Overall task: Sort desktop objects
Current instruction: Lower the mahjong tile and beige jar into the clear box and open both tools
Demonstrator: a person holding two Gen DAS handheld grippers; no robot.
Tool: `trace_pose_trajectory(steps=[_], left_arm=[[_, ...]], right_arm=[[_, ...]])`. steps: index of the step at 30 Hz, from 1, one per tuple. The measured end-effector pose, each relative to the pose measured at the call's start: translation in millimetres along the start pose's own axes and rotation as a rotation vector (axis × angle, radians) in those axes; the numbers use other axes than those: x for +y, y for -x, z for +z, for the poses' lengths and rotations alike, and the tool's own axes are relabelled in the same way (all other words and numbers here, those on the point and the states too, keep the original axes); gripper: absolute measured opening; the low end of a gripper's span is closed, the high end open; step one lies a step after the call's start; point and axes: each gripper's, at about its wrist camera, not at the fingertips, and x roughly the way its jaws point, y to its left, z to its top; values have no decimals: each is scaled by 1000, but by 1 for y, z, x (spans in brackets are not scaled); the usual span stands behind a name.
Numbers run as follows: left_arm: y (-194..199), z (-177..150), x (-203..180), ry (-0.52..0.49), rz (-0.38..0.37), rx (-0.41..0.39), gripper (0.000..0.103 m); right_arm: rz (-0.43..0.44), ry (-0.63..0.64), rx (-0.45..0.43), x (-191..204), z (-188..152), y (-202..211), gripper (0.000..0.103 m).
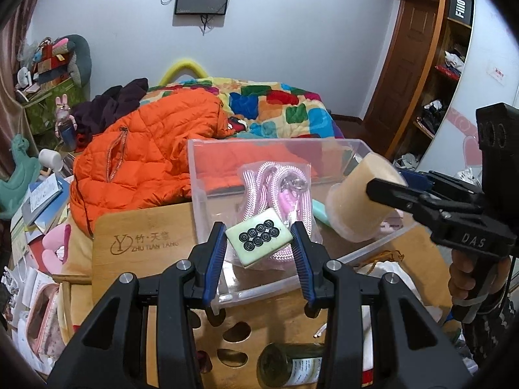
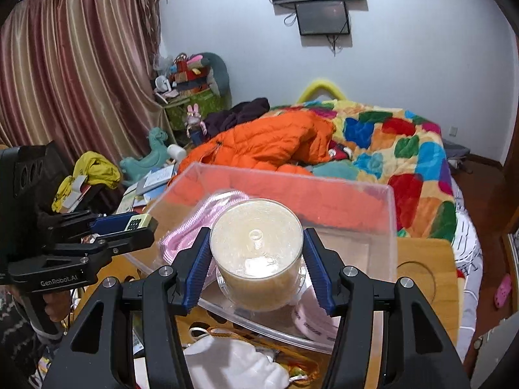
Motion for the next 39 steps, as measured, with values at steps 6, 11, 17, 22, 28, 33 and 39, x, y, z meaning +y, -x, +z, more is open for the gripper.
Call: trace_pose_trajectory(steps=[6, 11, 17, 22, 28, 33, 39], left_arm=[[-10, -4, 0, -7, 6, 10, 40], [-10, -4, -2, -22, 10, 14, 40], [-11, -5, -7, -50, 41, 10, 41], [-12, -5, -9, -53, 44, 13, 48], [-12, -5, -12, -67, 53, 18, 55], [-5, -4, -12, -56, 48, 4, 55], [9, -3, -18, -76, 62, -21, 57]], right_arm=[[3, -1, 44, 1, -7, -12, 52], [14, -5, 71, 6, -9, -20, 52], [10, 1, 94, 9, -12, -26, 52], [3, 19, 129, 12, -16, -32, 52], [15, 53, 74, 19, -13, -17, 53], [-13, 120, 56, 33, -14, -7, 54], [-78, 191, 13, 45, -19, 8, 73]])
